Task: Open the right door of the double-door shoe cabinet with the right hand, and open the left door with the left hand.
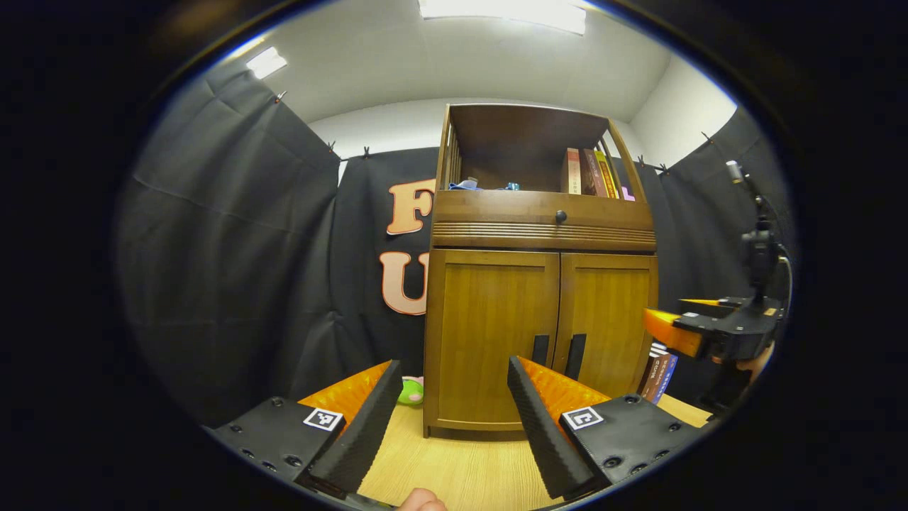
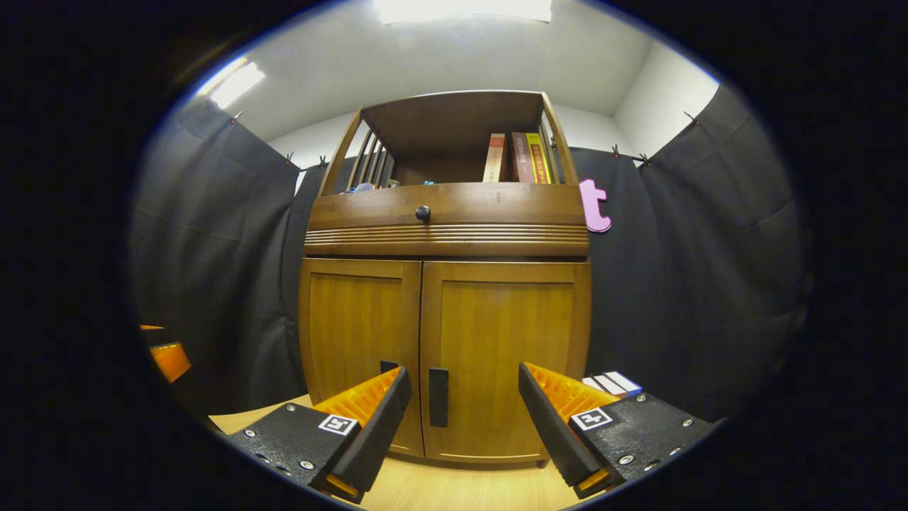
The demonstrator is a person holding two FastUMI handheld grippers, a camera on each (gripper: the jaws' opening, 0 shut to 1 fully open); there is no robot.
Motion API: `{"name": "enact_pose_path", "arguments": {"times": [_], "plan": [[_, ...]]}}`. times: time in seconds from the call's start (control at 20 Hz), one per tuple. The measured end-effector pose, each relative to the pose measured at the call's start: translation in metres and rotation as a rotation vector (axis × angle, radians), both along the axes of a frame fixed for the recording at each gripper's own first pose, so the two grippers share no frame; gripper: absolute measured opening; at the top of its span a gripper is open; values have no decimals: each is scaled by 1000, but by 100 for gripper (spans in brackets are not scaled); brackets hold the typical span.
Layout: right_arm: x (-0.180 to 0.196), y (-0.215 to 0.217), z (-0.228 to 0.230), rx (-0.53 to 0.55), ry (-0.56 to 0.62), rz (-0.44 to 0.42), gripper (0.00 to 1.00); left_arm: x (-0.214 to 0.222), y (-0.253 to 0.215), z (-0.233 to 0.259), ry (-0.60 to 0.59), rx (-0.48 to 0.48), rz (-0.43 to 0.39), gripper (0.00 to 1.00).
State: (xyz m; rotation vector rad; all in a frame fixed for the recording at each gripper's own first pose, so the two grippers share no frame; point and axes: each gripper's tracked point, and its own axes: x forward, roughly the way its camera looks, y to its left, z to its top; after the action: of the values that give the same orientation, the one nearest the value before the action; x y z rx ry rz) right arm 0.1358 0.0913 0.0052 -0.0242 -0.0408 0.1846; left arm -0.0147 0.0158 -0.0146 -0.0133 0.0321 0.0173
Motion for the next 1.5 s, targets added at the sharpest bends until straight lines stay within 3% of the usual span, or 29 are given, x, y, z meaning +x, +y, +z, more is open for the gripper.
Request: {"name": "enact_pose_path", "arguments": {"times": [0.2,0.35,0.45,0.5,0.6,0.65,0.7,0.75,0.8,0.85,0.9,0.95,1.05,1.2,1.45,1.5], "plan": [[75,22,-34,-14,29,-3,94,-6,18,-5,17,-9,31,99],[119,30,-79,-37,122,-21,94,-9,35,-2,9,-8,66,94],[142,35,-99,-33,165,-23,100,-10,47,1,-5,-6,90,94],[147,38,-106,-31,179,-25,94,-9,54,1,-7,-5,101,99],[156,42,-116,-31,195,-37,92,-8,67,0,-7,0,124,97],[162,45,-117,-28,192,-42,100,-7,71,1,-10,2,134,96],[166,46,-120,-26,192,-44,86,-7,74,2,-11,1,143,99],[169,46,-123,-19,199,-46,94,-7,79,1,-10,-4,146,99],[171,48,-127,-7,211,-40,87,-5,83,-1,-5,-9,145,99],[173,49,-129,1,219,-46,72,-3,86,-4,-2,-12,147,96],[174,50,-127,10,205,-42,76,0,90,-5,-2,-14,151,99],[175,52,-128,1,200,-36,64,3,93,-5,-4,-12,154,99],[173,54,-131,-34,170,-12,59,7,93,-3,-12,-12,151,99],[173,52,-133,-19,163,-6,35,11,93,-1,-23,-4,144,98],[171,52,-136,2,193,0,28,9,85,3,-33,-12,122,96],[165,51,-136,22,207,0,37,8,84,5,-37,-10,122,96]]}}
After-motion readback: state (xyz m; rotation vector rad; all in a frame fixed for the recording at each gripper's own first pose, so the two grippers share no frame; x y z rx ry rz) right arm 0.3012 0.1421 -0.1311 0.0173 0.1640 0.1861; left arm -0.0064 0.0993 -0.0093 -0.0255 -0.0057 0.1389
